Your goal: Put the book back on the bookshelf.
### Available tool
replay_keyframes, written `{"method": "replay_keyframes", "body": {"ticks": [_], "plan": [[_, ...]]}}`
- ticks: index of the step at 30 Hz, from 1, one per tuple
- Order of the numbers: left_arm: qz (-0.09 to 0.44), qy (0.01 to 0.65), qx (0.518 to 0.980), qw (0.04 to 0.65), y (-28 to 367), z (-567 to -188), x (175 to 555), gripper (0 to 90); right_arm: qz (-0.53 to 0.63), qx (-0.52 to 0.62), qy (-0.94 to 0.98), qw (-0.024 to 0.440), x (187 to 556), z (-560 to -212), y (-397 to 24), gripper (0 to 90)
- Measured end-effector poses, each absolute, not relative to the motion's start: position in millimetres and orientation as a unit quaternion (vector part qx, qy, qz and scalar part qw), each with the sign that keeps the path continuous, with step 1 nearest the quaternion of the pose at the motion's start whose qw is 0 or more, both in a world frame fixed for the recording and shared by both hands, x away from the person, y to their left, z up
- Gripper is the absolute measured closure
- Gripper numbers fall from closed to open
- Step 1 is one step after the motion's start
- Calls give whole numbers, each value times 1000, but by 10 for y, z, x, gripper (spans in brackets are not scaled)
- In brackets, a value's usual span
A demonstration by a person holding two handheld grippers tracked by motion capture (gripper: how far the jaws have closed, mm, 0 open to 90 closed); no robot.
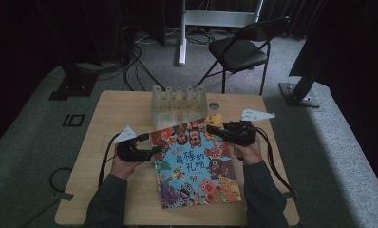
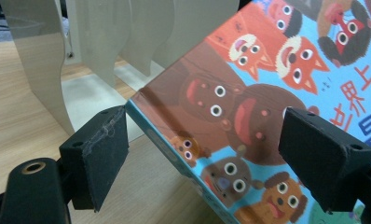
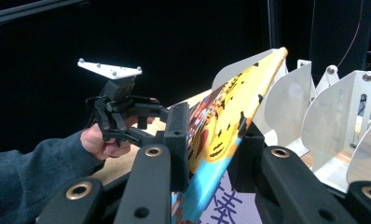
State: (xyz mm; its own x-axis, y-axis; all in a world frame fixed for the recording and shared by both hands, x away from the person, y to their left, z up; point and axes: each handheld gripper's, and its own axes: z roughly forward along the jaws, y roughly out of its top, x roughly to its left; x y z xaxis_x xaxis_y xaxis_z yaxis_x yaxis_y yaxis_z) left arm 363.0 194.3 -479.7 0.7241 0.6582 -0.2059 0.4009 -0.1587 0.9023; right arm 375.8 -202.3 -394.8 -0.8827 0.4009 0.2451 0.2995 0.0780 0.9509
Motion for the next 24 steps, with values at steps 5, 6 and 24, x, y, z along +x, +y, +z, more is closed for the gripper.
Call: {"method": "replay_keyframes", "body": {"ticks": [5, 6, 24], "plan": [[110, 347, 751, 551, 1921, -4793, 3689, 160, 638, 238, 731, 37, 3758, -3953, -2027, 732], [108, 348, 749, 554, 1917, -4792, 3698, 157, 638, 238, 731, 37, 3757, -3953, -2027, 732], [40, 340, 734, 586, 1879, -4854, 3838, 100, 647, 231, 726, 33, 3753, -3964, -2039, 732]]}}
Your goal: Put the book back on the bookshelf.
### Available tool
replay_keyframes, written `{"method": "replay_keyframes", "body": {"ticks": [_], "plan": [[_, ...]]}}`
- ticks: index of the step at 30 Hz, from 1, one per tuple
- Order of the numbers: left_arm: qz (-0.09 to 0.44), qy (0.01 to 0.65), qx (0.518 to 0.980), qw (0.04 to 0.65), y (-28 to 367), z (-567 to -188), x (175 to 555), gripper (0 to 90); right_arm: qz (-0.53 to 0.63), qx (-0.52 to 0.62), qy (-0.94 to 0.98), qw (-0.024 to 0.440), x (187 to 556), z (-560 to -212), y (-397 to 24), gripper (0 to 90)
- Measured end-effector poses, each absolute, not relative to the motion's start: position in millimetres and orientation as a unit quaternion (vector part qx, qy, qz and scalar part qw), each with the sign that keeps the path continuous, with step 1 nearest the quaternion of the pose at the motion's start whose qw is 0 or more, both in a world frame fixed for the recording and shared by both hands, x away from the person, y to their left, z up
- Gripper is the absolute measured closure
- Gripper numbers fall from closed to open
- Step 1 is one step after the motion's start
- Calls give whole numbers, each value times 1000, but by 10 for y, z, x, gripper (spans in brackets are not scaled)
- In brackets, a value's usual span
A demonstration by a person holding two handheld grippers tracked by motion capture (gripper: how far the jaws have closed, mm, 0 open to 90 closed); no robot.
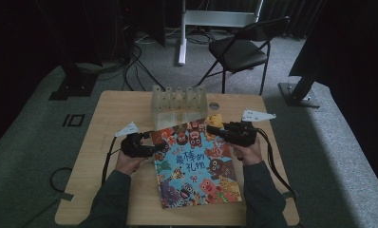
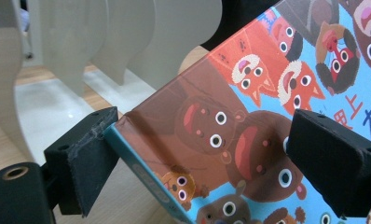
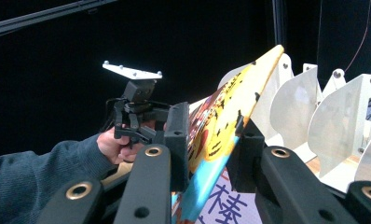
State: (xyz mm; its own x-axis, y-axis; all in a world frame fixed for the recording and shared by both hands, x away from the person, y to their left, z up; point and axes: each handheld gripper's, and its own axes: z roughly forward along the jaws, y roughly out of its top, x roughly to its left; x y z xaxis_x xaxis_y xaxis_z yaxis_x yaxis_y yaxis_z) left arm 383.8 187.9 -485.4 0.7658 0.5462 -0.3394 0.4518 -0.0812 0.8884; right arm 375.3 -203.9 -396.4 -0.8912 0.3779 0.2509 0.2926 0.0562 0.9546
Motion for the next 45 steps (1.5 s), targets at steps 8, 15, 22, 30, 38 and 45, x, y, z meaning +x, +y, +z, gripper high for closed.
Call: {"method": "replay_keyframes", "body": {"ticks": [8, 15, 22, 30, 38, 45], "plan": [[29, 336, 747, 573, 1858, -4806, 3875, 96, 646, 229, 727, 38, 3750, -3972, -2049, 730], [33, 349, 743, 570, 1866, -4779, 3870, 156, 624, 235, 742, 59, 3761, -3978, -2064, 726], [38, 358, 739, 570, 1866, -4736, 3855, 208, 617, 236, 748, 69, 3753, -3973, -2072, 720], [52, 363, 731, 575, 1886, -4674, 3837, 257, 623, 229, 745, 72, 3771, -3975, -2105, 714], [51, 370, 723, 581, 1900, -4659, 3842, 301, 615, 230, 750, 79, 3776, -3969, -2121, 693], [56, 373, 719, 584, 1893, -4636, 3841, 331, 609, 233, 753, 83, 3788, -3974, -2149, 668]]}}
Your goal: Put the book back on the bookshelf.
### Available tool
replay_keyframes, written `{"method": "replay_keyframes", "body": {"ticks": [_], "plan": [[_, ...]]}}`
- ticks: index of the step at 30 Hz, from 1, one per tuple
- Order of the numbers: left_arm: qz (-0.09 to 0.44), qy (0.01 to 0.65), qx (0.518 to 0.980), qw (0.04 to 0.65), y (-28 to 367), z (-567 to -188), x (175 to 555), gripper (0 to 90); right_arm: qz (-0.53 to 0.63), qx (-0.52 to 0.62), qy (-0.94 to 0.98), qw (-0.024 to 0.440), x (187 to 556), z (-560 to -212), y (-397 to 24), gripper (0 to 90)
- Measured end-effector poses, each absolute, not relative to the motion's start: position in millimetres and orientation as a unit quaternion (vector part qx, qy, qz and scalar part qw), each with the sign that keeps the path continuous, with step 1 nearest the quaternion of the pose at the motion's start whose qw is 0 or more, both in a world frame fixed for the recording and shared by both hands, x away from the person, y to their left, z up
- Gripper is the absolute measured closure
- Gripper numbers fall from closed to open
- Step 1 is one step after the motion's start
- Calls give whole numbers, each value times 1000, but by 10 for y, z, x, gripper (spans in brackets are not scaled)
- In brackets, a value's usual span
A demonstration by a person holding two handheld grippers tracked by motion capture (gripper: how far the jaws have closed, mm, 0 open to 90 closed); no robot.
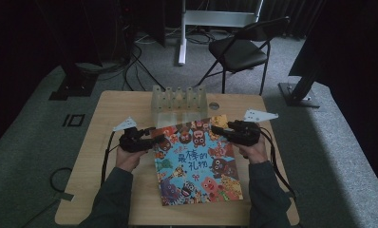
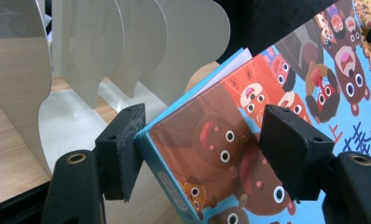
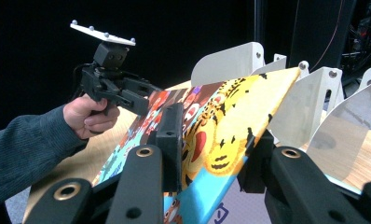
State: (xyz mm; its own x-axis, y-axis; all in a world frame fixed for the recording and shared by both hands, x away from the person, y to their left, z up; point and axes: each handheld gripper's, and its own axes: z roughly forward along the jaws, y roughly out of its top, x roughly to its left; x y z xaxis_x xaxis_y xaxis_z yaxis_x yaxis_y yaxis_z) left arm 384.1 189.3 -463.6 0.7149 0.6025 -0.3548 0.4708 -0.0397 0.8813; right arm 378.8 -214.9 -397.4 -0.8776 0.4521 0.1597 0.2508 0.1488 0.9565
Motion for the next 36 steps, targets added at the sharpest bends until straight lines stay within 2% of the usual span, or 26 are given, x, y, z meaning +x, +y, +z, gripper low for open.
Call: {"method": "replay_keyframes", "body": {"ticks": [5, 9, 12, 23, 36], "plan": [[56, 373, 715, 588, 1924, -4621, 3845, 372, 602, 238, 757, 87, 3794, -3968, -2161, 645], [61, 369, 706, 601, 1971, -4581, 3822, 472, 597, 261, 751, 106, 3804, -3994, -2175, 606], [66, 364, 710, 599, 1980, -4545, 3802, 497, 609, 262, 742, 94, 3825, -4029, -2198, 620], [95, 345, 697, 621, 2021, -4319, 3716, 606, 611, 275, 733, 115, 3838, -3999, -2203, 568], [140, 310, 687, 642, 2027, -3987, 3637, 693, 608, 280, 725, 163, 3814, -3911, -2168, 502]]}}
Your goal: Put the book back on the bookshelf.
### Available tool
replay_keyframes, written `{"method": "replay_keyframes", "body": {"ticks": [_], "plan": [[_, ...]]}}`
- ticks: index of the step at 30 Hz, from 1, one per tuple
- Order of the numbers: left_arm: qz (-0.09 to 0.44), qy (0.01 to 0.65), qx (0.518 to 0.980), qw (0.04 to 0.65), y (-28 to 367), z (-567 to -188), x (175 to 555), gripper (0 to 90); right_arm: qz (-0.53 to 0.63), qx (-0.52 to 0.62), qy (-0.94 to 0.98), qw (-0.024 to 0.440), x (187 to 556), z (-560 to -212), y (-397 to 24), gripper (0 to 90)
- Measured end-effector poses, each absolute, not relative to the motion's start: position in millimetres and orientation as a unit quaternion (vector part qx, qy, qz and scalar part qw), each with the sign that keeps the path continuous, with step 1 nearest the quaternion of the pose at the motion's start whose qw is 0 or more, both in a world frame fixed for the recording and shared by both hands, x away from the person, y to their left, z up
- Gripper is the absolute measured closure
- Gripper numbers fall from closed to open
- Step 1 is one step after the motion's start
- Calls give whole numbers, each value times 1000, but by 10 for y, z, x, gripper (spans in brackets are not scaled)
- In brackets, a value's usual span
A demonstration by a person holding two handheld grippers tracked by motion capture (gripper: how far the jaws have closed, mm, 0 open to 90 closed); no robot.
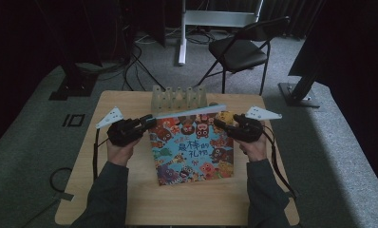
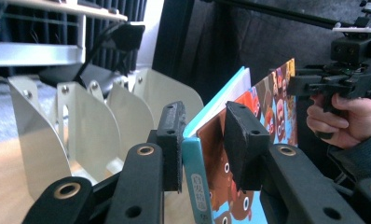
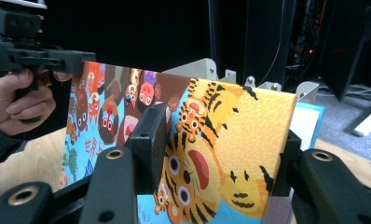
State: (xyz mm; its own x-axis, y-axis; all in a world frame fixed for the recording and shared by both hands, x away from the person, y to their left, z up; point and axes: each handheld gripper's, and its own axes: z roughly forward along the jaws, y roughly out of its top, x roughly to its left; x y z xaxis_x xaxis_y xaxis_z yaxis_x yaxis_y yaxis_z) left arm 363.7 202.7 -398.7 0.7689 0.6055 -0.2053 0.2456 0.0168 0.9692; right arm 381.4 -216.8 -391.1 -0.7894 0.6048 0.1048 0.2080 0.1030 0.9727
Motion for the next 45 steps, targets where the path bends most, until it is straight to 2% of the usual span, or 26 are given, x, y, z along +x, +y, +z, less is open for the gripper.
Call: {"method": "replay_keyframes", "body": {"ticks": [10, 20, 22, 23, 24, 28, 40, 45], "plan": [[190, 284, 686, 643, 2011, -3792, 3552, 715, 603, 273, 722, 201, 3813, -3855, -2096, 495], [175, 246, 688, 659, 2041, -3837, 3463, 721, 617, 264, 717, 189, 3779, -3901, -2128, 454], [159, 236, 691, 665, 2046, -3848, 3470, 704, 620, 262, 715, 188, 3767, -3914, -2138, 449], [145, 233, 694, 666, 2040, -3860, 3490, 621, 621, 260, 715, 187, 3761, -3918, -2144, 447], [142, 233, 698, 662, 2031, -3869, 3500, 582, 619, 260, 717, 188, 3755, -3916, -2144, 447], [131, 225, 711, 653, 1961, -3927, 3535, 501, 617, 256, 721, 186, 3746, -3910, -2151, 448], [133, 224, 720, 643, 1864, -3996, 3574, 500, 617, 264, 718, 183, 3758, -3946, -2213, 436], [133, 219, 728, 636, 1804, -4034, 3578, 534, 616, 267, 719, 182, 3763, -3972, -2233, 436]]}}
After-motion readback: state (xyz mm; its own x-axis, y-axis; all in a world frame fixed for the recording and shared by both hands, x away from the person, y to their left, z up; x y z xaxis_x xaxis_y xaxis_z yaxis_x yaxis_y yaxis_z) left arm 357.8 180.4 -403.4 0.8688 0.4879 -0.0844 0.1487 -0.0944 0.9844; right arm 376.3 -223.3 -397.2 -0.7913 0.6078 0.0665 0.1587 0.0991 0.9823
